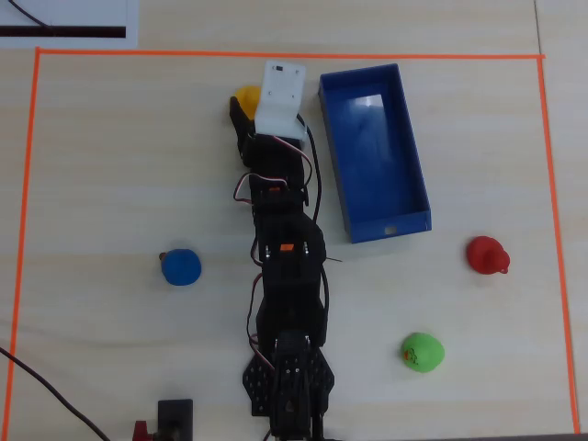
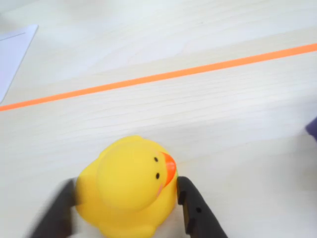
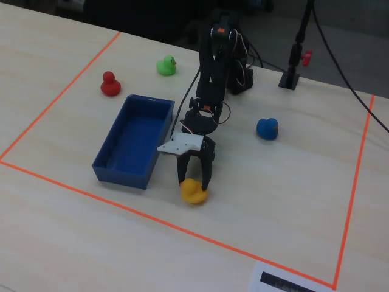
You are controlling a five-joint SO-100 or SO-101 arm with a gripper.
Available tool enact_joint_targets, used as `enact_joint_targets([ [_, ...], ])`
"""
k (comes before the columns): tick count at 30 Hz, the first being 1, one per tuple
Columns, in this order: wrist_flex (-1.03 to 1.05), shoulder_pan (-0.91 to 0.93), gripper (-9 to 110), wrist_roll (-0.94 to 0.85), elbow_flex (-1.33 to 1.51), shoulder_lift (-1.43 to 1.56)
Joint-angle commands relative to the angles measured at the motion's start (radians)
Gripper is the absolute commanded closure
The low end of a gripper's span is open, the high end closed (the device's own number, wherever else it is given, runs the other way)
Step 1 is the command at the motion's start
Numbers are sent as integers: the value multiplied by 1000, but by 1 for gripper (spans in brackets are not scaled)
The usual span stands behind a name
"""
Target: Grasp yellow duck and put it into box.
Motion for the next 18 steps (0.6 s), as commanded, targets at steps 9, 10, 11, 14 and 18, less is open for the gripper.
enact_joint_targets([
  [9, -64, -5, 102, 55, -38, 9],
  [10, -78, 2, 102, 51, -25, 21],
  [11, -94, 12, 102, 48, -9, 40],
  [14, -106, 58, 102, 37, 26, 138],
  [18, 2, 156, 102, 15, 52, 371],
])
